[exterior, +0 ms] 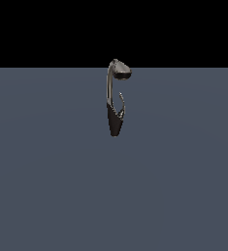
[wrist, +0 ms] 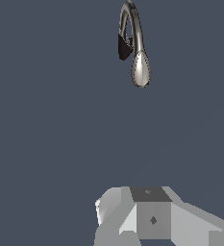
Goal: Turn on the faucet by rotating a designated handle.
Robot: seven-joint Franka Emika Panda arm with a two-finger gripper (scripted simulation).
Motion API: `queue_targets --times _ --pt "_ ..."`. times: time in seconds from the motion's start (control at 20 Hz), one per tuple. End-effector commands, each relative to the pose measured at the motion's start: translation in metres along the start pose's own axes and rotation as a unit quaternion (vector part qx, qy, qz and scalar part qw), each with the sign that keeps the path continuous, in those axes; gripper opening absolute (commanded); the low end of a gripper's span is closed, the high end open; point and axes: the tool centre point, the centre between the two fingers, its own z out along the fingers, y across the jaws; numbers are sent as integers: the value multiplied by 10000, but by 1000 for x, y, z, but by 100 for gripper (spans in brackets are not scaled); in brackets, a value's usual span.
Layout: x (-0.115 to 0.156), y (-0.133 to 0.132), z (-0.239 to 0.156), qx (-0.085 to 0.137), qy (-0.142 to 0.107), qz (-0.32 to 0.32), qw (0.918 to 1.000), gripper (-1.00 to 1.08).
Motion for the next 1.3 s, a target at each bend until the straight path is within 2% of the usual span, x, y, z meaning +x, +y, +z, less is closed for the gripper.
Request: queue_targets --times 0.0,0.4,0.65,0.95,1.25 --pt "0 0 0 0 0 0 10000 -100" --pt "8 12 -6 -135 90 13 9999 -100" --pt "9 12 -6 -125 85 24 9999 -100" --pt "19 11 -6 -29 35 168 9998 -100" --pt "41 8 -5 170 -77 467 9987 -100"
